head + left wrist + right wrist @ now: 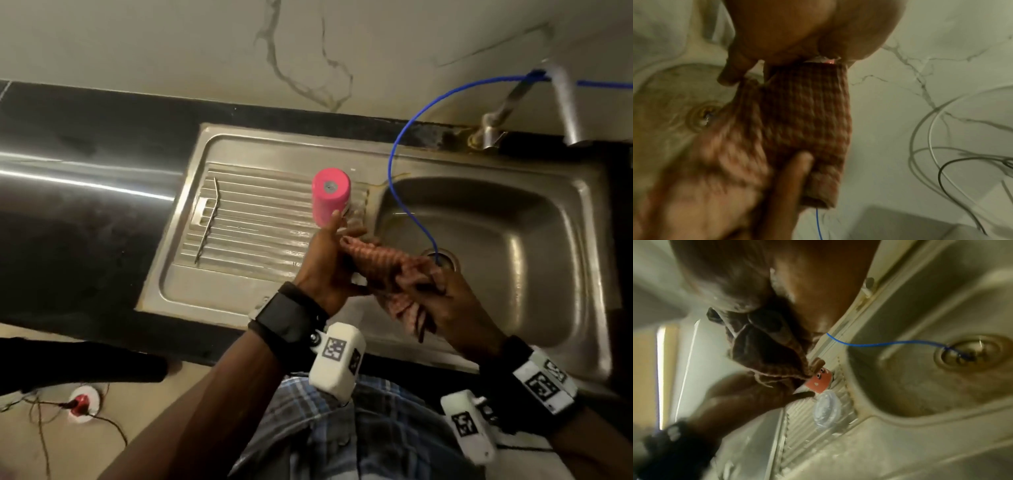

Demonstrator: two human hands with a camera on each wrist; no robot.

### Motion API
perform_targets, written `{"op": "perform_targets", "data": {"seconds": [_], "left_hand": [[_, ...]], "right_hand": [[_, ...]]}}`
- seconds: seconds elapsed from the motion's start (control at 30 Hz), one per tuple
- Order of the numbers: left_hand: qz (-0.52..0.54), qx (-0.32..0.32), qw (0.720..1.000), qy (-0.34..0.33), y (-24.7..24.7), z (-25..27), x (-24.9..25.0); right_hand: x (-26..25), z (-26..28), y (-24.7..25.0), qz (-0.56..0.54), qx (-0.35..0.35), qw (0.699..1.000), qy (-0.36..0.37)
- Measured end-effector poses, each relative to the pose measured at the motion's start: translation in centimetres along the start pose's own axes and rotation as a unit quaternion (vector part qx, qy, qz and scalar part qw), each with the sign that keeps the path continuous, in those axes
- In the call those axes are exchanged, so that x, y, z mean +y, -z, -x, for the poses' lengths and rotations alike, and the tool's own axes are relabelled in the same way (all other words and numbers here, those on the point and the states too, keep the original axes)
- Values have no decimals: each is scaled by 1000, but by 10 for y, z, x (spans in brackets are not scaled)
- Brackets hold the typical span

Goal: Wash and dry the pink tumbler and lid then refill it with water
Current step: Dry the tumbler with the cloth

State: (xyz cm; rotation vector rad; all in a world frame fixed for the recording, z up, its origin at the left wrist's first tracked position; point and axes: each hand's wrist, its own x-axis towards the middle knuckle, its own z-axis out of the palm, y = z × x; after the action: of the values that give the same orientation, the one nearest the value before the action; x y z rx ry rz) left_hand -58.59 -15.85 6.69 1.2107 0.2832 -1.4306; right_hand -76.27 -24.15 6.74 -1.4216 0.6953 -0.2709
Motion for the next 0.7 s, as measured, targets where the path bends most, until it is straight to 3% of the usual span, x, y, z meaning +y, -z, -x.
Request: {"op": "perform_targets", "data": {"seconds": [0.1,0.17,0.33,0.43,0.5,0.57,0.7], "left_hand": [[-39,36,998,-40,21,10,24],[-42,44,997,-47,35,15,38],[-59,48,995,-59,64,16,62],[-153,93,978,-110,69,10,73],[-282,141,929,-192,71,3,80],[-435,158,847,-264,71,-3,85],[-643,125,684,-322,65,-15,95]], "right_hand": [[-15,-10,-5,-269,65,959,-64],[-22,-15,-3,-334,87,936,-69],[-13,-29,-6,-354,108,926,-76],[-6,-29,-12,-268,156,949,-57],[-9,-28,-9,-130,160,978,-28],[-15,-27,-3,11,138,990,-14],[-12,-35,14,168,163,972,-1]]}}
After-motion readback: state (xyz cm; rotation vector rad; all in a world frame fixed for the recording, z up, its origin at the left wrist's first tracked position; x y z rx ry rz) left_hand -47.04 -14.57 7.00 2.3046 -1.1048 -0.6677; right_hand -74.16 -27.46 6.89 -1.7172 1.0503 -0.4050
